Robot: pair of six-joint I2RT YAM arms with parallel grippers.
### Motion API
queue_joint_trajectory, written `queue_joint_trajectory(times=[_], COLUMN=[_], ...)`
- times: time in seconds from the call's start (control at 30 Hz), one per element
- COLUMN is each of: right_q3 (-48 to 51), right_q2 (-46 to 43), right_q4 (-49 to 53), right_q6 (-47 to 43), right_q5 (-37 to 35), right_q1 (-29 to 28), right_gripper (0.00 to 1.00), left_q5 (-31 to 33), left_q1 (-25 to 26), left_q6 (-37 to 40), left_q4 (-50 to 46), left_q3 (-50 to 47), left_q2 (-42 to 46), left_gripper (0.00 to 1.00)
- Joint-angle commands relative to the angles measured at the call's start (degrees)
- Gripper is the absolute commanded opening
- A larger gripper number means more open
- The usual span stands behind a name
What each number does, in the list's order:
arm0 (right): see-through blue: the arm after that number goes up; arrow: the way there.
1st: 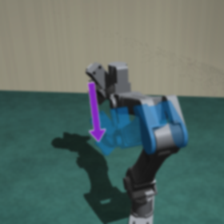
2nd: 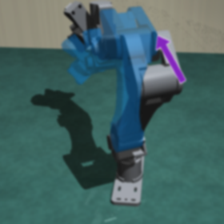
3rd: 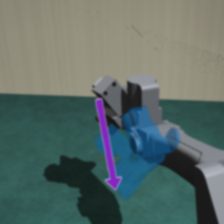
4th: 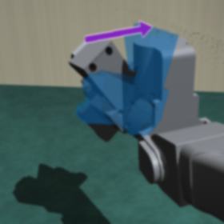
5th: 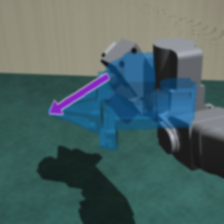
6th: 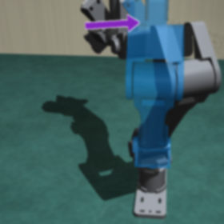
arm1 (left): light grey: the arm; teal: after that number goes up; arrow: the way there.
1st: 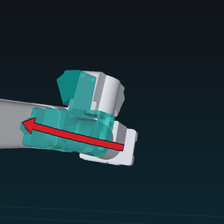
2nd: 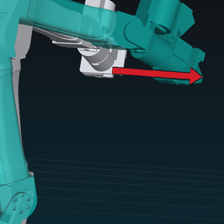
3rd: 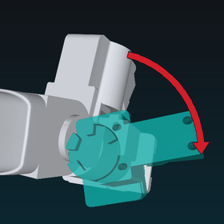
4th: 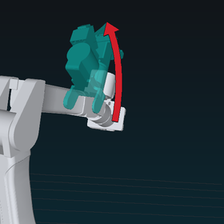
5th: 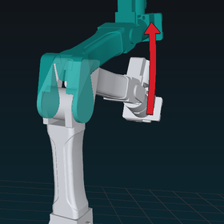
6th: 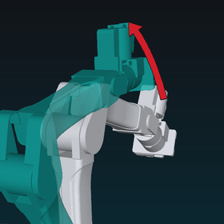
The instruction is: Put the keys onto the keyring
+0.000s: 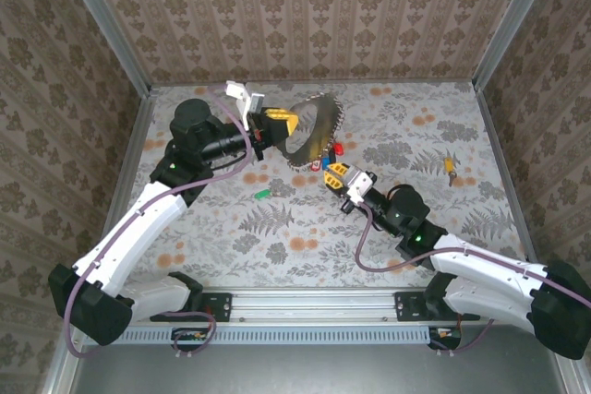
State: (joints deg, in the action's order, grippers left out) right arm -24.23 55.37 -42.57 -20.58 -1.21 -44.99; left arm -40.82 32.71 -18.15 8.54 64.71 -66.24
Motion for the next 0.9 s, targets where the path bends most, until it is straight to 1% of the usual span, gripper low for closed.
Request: queue_joint_trajectory(times=[0.0,0.2,0.3,0.57,0.87], right_q3=[-0.32,-1.17,-1.47,-1.9,-2.41], right_q2=[-0.87,-0.49,-0.44,-0.52,-1.2], right_q4=[0.48,0.23,-0.06,1.32,2.92], right_q6=[0.8,0.97,0.8,1.1,1.51], right_q5=[0.92,2.84,3.69,3.85,4.18], right_q1=[0.08,0.0,-0.01,-0.22,-0.93], right_gripper=[0.19,0.19,0.19,0.19,0.18], left_q5=[-2.39,-4.7,-4.8,-3.39,1.28], left_q1=[0.4,1.03,1.56,1.92,2.01], left_q6=[1.0,1.19,2.15,2.29,1.37], left_q4=[1.99,3.49,3.29,3.48,4.5], left_q3=[3.26,3.25,3.37,2.99,0.93], left_q2=[1.82,2.08,2.08,2.32,3.16], left_gripper=[0.0,0.0,0.0,0.0,0.0])
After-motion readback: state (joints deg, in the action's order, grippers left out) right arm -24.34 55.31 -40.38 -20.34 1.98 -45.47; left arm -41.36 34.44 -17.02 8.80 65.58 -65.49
